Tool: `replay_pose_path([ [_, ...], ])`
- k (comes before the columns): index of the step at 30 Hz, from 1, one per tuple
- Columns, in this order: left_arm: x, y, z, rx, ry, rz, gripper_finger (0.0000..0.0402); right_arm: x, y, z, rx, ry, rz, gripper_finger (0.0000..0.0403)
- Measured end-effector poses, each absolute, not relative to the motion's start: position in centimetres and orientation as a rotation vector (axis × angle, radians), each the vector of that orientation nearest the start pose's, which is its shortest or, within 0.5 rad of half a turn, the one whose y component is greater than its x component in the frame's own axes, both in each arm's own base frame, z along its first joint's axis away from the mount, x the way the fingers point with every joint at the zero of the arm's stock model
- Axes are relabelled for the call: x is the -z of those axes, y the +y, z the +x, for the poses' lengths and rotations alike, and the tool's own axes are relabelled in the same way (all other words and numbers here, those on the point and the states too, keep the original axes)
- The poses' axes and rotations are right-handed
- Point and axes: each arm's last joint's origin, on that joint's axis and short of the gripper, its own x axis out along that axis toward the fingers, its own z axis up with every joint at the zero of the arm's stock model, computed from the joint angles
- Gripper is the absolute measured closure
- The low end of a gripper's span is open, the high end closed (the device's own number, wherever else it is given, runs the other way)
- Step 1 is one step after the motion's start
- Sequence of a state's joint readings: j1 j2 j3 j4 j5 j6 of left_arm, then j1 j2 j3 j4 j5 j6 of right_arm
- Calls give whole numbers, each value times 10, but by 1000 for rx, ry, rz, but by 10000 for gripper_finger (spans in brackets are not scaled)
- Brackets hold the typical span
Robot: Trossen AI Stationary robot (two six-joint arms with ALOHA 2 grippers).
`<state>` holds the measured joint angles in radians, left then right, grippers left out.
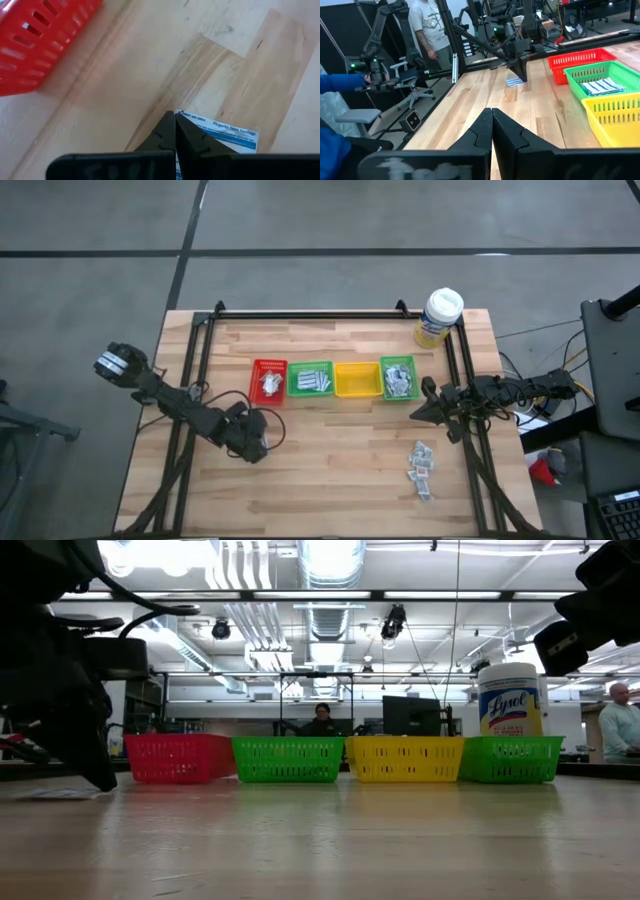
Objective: Pick & Place First Aid Supplies
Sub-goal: Put the blue bandage into the left green bin
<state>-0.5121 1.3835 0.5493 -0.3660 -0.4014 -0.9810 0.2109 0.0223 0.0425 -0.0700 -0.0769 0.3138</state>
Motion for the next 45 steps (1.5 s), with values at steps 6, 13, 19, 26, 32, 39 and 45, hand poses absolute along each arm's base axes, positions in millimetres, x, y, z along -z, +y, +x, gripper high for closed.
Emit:
replay_pose_path([
  [6, -137, -95, 192, -392, 988, -358, 401, -169, 22, 94, -277, 95, 308, 394],
  [13, -142, -95, 191, -366, 980, -365, 401, -170, 22, 94, -278, 95, 308, 394],
  [19, -142, -96, 191, -350, 991, -376, 401, -170, 22, 94, -278, 95, 308, 394],
  [26, -142, -97, 191, -330, 1019, -431, 338, -169, 22, 94, -277, 96, 308, 394],
  [32, -143, -98, 192, -329, 1008, -445, 269, -169, 22, 94, -278, 96, 308, 394],
  [39, -143, -97, 192, -340, 1005, -456, 243, -169, 22, 94, -277, 95, 308, 394],
  [45, -143, -94, 193, -374, 993, -493, 243, -169, 22, 94, -278, 95, 308, 394],
])
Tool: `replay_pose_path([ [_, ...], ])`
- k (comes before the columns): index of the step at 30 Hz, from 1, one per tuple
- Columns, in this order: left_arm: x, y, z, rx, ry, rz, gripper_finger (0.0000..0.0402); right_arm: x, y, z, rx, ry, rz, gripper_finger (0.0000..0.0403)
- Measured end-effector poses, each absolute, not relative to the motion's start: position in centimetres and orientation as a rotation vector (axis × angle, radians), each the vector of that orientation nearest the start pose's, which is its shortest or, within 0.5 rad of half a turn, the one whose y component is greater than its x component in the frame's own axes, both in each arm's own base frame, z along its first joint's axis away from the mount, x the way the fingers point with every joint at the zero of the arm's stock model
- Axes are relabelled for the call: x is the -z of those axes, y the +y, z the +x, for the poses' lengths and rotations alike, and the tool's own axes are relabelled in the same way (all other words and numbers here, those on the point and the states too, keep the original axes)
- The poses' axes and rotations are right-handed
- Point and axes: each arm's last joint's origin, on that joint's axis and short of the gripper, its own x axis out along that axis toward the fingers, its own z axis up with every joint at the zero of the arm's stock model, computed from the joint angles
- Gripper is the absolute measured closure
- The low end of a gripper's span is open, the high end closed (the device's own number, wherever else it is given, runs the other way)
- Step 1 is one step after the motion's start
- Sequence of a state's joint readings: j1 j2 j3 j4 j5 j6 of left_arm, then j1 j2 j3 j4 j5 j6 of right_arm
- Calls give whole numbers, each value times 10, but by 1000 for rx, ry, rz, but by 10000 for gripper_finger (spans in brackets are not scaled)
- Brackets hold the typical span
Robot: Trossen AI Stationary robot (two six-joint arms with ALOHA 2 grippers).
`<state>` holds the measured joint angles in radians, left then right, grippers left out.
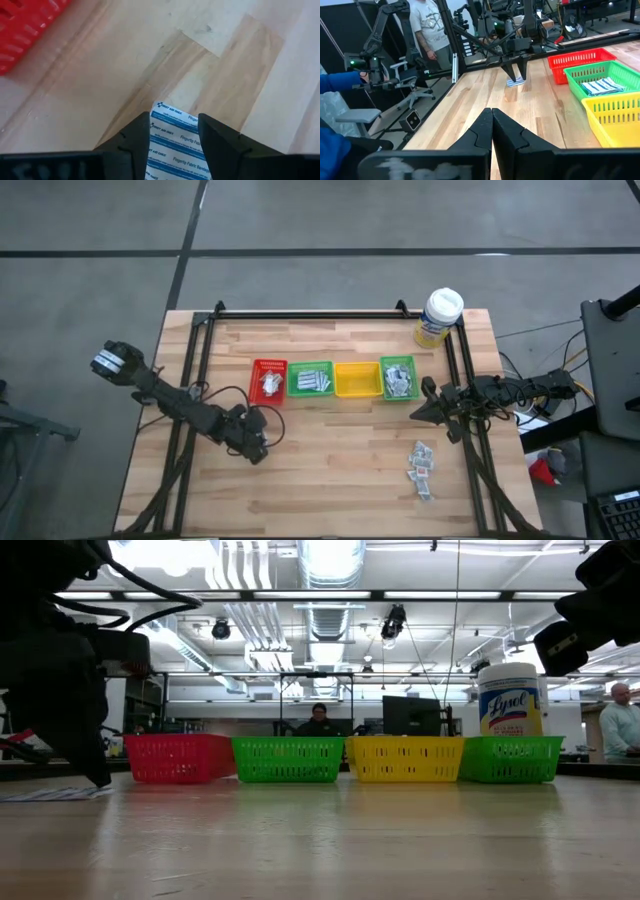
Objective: Pick & Place First Aid Supplies
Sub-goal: Put the blue bandage into the left green bin
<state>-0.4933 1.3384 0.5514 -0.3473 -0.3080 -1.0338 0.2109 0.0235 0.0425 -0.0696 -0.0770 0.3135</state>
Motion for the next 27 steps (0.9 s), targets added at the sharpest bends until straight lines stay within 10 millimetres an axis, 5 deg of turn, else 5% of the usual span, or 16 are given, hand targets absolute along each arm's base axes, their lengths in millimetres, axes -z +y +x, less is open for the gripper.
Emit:
replay_pose_path([
  [27, -151, -92, 202, -399, 1026, -563, 242, -169, 22, 94, -278, 95, 308, 394],
])
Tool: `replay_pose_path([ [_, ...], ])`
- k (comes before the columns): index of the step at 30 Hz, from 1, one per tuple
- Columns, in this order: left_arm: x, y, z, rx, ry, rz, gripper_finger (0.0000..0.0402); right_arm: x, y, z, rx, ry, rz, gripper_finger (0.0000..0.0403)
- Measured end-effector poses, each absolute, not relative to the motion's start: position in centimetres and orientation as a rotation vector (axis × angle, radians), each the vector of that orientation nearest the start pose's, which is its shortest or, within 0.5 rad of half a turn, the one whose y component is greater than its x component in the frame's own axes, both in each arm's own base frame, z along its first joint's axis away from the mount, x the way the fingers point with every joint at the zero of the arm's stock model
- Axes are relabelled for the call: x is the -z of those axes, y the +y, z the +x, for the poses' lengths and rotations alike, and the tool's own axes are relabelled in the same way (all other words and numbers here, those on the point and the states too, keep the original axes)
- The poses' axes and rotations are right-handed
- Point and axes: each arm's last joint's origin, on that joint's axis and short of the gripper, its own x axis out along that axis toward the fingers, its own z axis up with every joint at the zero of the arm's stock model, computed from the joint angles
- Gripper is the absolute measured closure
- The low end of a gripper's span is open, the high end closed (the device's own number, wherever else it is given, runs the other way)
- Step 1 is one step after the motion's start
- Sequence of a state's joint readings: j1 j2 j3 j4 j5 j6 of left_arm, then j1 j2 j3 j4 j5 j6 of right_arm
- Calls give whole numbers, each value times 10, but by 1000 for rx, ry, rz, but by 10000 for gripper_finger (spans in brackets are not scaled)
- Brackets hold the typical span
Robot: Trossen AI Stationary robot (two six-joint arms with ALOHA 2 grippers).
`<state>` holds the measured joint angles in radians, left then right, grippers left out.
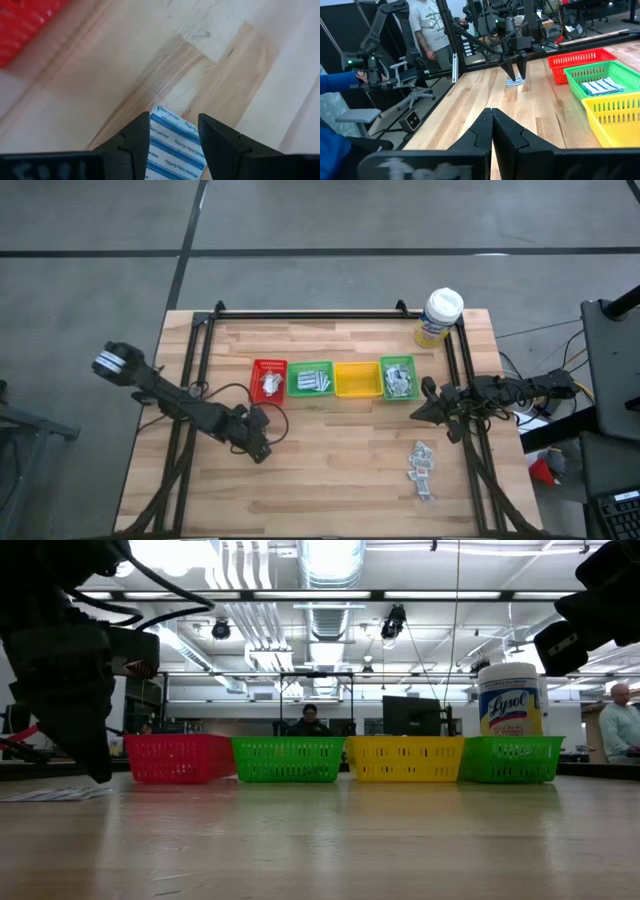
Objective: Pick & Place First Aid Supplies
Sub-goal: Put the blue bandage into the left green bin
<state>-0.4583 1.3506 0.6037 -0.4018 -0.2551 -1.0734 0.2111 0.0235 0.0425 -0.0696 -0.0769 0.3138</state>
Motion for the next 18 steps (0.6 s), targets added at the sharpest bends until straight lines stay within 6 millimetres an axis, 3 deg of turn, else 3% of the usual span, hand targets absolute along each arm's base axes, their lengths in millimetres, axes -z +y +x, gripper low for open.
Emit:
replay_pose_path([
  [18, -117, -96, 211, -462, 1198, -452, 254, -169, 22, 94, -278, 95, 308, 394],
])
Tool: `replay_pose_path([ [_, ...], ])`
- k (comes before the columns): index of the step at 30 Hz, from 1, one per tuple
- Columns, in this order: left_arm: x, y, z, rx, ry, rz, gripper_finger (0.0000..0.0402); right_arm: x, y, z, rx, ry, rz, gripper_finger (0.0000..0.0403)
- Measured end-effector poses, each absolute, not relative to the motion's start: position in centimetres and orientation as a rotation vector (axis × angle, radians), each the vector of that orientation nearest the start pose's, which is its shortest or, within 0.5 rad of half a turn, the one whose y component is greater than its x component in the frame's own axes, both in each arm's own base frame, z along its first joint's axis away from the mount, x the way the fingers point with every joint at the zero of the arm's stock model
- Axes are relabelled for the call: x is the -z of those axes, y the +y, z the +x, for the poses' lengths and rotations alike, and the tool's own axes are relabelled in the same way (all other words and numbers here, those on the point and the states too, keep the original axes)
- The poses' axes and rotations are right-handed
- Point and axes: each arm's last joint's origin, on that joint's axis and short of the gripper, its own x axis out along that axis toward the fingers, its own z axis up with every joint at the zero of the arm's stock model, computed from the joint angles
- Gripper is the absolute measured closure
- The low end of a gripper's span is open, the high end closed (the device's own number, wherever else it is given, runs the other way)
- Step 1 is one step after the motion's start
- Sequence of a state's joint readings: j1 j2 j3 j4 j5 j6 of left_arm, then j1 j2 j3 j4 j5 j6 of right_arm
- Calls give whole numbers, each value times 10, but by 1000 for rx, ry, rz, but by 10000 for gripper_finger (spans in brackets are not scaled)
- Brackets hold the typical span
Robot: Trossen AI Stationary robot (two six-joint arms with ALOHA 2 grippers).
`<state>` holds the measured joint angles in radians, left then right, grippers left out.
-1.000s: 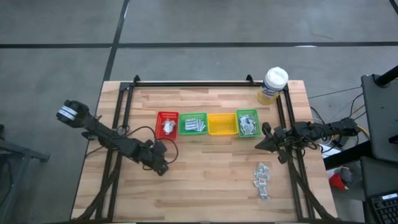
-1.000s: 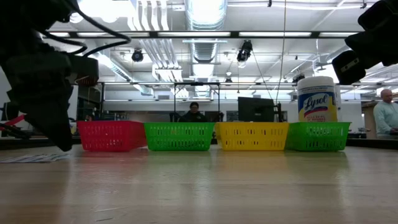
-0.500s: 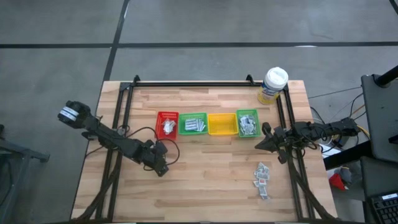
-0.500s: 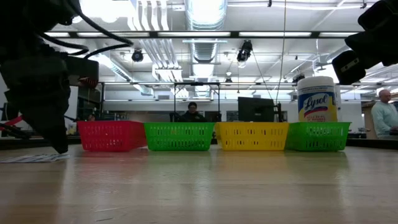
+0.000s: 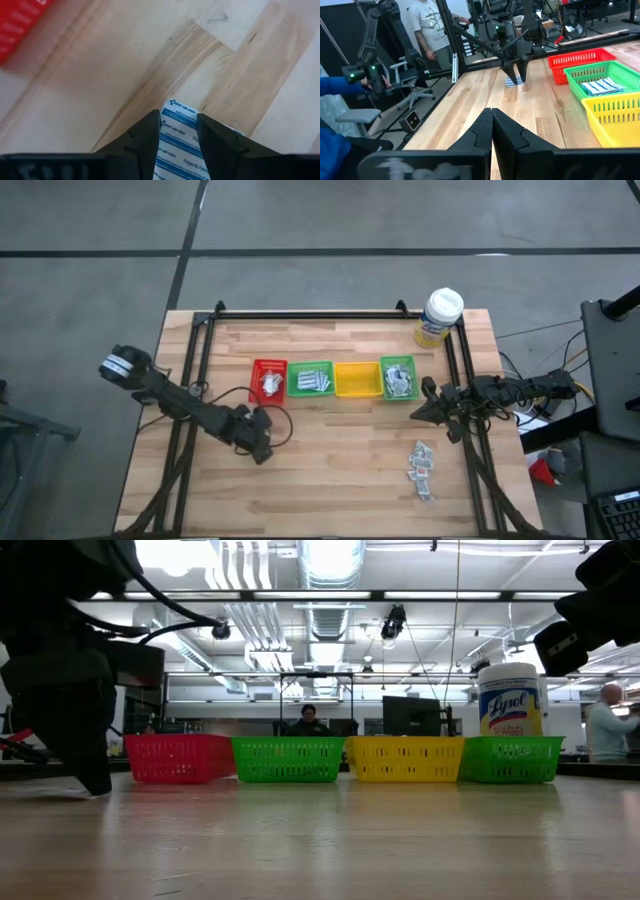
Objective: Pick & Place First Aid Supplies
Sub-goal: Put the blue bandage into the left green bin
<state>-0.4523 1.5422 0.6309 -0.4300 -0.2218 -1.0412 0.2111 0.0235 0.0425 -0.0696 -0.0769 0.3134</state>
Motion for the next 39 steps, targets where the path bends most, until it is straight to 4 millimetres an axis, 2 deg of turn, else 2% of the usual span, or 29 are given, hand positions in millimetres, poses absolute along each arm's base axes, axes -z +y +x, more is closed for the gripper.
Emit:
replay_pose_path([
  [11, -109, -104, 230, -407, 1238, -359, 345, -169, 22, 94, -278, 95, 308, 394],
  [19, -122, -105, 230, -390, 1184, -372, 391, -170, 22, 94, -278, 95, 308, 394],
  [27, -147, -99, 225, -405, 1053, -338, 400, -169, 22, 94, -278, 95, 308, 394],
  [34, -190, -93, 224, -407, 753, -322, 401, -169, 22, 94, -277, 95, 308, 394],
  [39, -222, -91, 229, -386, 493, -229, 401, -169, 22, 94, -277, 95, 308, 394],
])
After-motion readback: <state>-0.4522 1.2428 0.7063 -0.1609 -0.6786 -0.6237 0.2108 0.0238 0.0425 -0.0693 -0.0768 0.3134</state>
